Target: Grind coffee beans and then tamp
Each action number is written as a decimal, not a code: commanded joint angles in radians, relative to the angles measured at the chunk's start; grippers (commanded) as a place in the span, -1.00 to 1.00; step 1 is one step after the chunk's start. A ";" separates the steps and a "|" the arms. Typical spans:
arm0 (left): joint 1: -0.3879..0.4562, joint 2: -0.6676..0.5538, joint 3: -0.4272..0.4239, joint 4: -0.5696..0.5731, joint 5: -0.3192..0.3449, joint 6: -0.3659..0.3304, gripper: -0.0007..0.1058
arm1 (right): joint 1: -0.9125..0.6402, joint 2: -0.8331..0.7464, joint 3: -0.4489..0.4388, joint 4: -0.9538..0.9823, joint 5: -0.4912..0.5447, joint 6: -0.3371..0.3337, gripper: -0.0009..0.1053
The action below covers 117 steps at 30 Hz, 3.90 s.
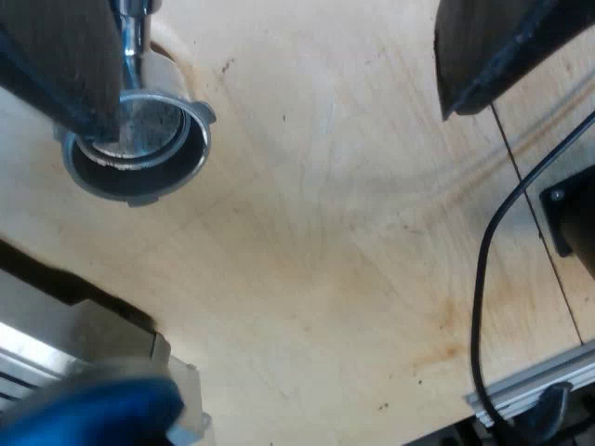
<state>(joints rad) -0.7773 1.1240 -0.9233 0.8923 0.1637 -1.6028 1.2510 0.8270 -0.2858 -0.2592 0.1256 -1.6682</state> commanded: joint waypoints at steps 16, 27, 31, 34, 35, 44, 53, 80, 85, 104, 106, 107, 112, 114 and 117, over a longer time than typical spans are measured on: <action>0.498 -0.029 0.049 0.189 0.034 0.056 -0.98 | -0.001 -0.006 -0.004 -0.019 -0.008 -0.013 0.33; 0.601 -0.014 0.251 -0.051 0.026 0.006 -0.98 | -0.001 -0.006 -0.004 -0.014 -0.011 -0.013 0.33; 0.601 0.028 0.292 -0.111 0.026 0.006 -0.98 | -0.001 -0.006 -0.004 -0.014 -0.011 -0.013 0.33; 0.601 0.075 0.305 -0.142 -0.002 0.006 -0.98 | -0.001 -0.006 -0.004 -0.014 -0.011 -0.013 0.33; 0.601 0.086 0.305 -0.144 -0.021 0.006 -0.98 | -0.001 -0.006 -0.004 -0.014 -0.011 -0.013 0.33; 0.601 0.136 0.305 -0.163 -0.055 0.014 -0.97 | -0.001 -0.006 -0.004 -0.014 -0.011 -0.013 0.33; 0.601 0.136 0.305 -0.157 -0.055 0.012 0.45 | -0.001 -0.006 -0.002 0.010 -0.011 -0.013 0.33; 0.597 -0.425 0.216 0.008 -0.055 -0.100 0.70 | -0.001 -0.006 -0.195 0.289 -0.198 0.123 0.33; 0.597 -0.619 0.208 0.032 -0.055 -0.100 0.70 | -0.003 -0.006 -0.361 0.574 -0.198 0.120 0.33; 0.597 -0.830 0.106 0.030 -0.055 -0.110 0.70 | -0.530 -0.010 -0.532 0.893 -0.528 0.165 0.33; 0.597 -0.823 0.106 0.030 -0.058 -0.124 0.70 | -0.649 -0.020 -0.532 0.906 -0.574 0.165 0.33; 0.597 -0.819 0.106 0.030 -0.058 -0.125 0.70 | -0.688 -0.025 -0.532 0.909 -0.582 0.163 0.33; 0.650 -0.752 0.106 0.030 -0.053 -0.125 0.70 | -0.920 -0.081 -0.532 0.976 -0.622 0.128 0.33; 0.685 -0.728 0.106 0.030 -0.032 -0.125 0.70 | -0.990 -0.101 -0.532 1.008 -0.632 0.105 0.33; 0.743 -0.696 0.106 0.030 0.019 -0.125 0.70 | -1.128 -0.140 -0.532 1.088 -0.632 0.043 0.33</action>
<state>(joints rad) -0.0445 0.4271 -0.8100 0.9325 0.1679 -1.7173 0.1414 0.6990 -0.8086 0.8028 -0.4859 -1.6015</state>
